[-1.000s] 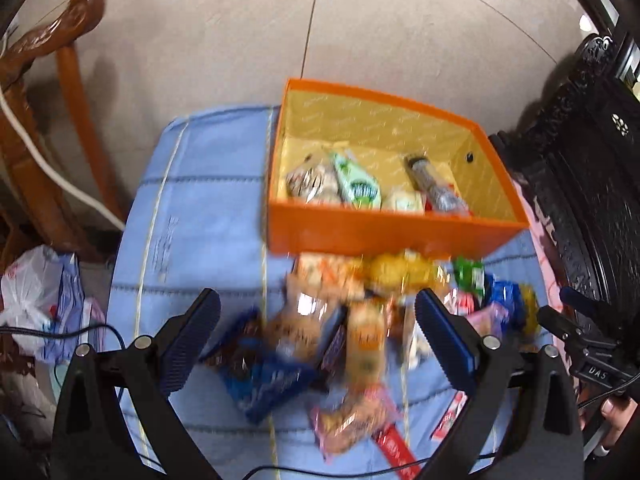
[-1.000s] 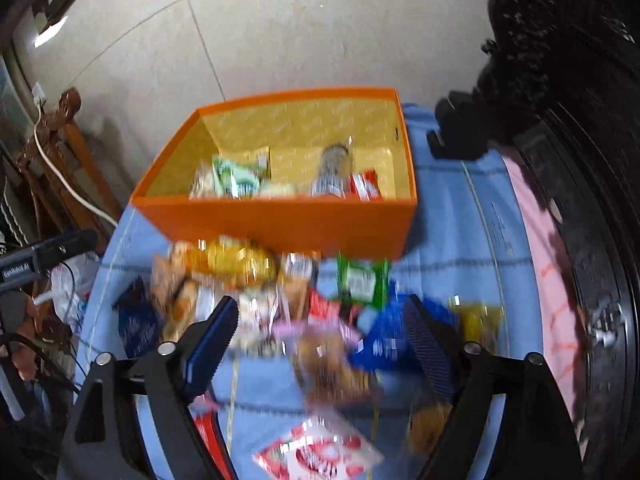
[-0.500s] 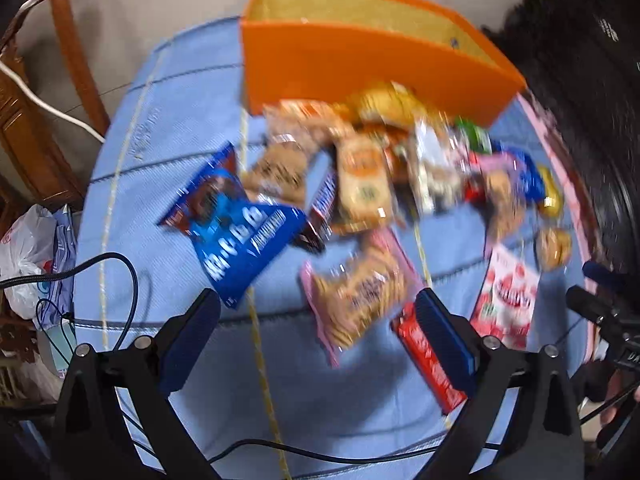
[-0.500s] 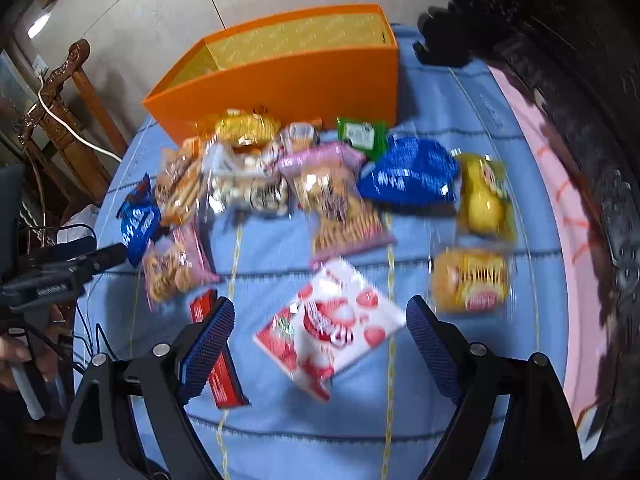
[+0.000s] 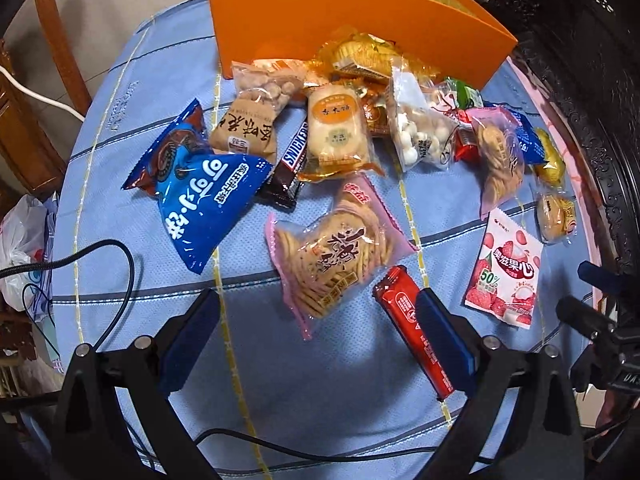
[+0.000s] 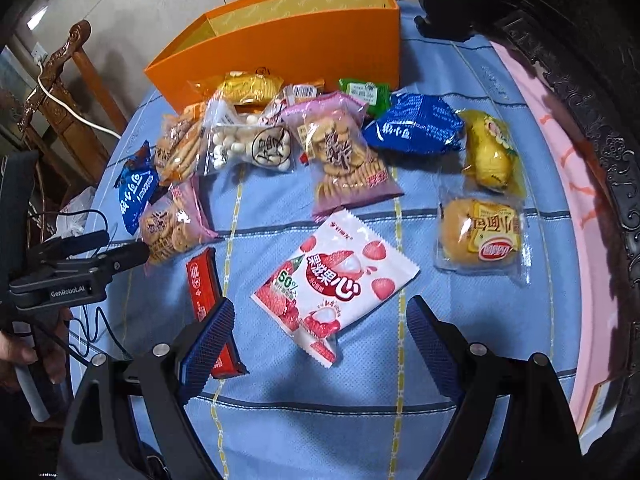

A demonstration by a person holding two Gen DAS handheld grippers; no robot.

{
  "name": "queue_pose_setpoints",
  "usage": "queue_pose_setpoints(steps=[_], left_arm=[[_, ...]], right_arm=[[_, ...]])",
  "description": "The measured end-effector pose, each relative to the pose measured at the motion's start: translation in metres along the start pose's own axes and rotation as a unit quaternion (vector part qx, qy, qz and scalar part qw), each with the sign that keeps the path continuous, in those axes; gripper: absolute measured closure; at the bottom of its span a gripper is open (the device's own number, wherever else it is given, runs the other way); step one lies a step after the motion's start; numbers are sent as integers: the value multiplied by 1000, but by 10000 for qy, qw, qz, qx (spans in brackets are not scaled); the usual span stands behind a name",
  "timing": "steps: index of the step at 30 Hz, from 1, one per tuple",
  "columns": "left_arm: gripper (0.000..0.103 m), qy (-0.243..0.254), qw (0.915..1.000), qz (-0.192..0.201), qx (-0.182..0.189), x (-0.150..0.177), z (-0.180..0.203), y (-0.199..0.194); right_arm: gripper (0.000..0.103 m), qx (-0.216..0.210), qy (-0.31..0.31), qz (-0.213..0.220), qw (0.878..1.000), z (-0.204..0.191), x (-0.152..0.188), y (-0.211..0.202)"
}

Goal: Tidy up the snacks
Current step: 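Move both tools back over the remaining snack pile, then grasp the pink cookie bag with the left gripper while the right grasps the strawberry candy pack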

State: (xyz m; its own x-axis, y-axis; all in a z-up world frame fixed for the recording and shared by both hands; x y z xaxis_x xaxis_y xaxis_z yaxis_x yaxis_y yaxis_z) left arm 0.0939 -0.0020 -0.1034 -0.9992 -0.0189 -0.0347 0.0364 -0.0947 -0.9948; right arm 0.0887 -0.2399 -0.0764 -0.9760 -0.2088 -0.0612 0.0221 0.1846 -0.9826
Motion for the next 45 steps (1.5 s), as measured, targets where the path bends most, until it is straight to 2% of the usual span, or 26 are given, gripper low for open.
queue_pose_setpoints(steps=[7,11,15,25,26,28,29,31,33,37,38,42,45], left_arm=[[7,34,9998,-159,-64,-11,7,19],[7,101,9992,-263,-290,-19,6,30],[7,85,9992,-278,-281,-27,6,34],[8,577,9961,-354,-573,-41,34,52],[9,631,9957,-333,-596,-41,37,53],[25,715,9947,-292,-685,-40,40,56],[26,764,9941,-292,-712,-39,41,58],[37,703,9956,-216,-572,-39,39,57],[43,706,9966,-170,-399,-36,35,54],[45,362,9990,-253,118,-27,19,47],[45,291,9992,-222,150,-23,16,46],[45,1,9991,-265,320,-5,8,44],[45,35,9991,-243,359,4,6,42]], right_arm=[[15,-48,14,-108,9999,1,-1,5],[15,-133,79,-89,9998,3,-5,3],[15,-153,93,-154,9997,5,-7,7],[15,-153,8,-279,9995,-4,-13,14],[15,-149,27,-290,9995,-3,-13,15],[14,-119,45,-307,9994,-2,-14,16],[14,-99,53,-336,9994,-2,-14,18],[14,-54,89,-427,9990,0,-15,22],[14,-66,157,-521,9985,0,-15,28],[14,-389,418,-568,9968,3,-16,32],[14,-387,398,-541,9970,1,-17,32],[14,132,326,-749,9966,-1,-19,48],[14,-41,714,-875,9936,5,-22,64]])
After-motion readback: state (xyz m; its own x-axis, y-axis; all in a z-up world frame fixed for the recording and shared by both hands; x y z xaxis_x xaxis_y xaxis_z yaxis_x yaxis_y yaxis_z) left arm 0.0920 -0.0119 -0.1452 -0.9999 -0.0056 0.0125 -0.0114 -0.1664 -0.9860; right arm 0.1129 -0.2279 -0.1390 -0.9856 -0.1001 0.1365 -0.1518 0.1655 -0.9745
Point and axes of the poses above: each gripper's, at about its wrist camera, not at the fingertips, and y roughly the way its jaws point, z to its right, x to its underside, the point moved 3 cm from there along y, roughly the way its jaws point, and after that the axes turned 14 degrees about -z, right-handed, at the moved point
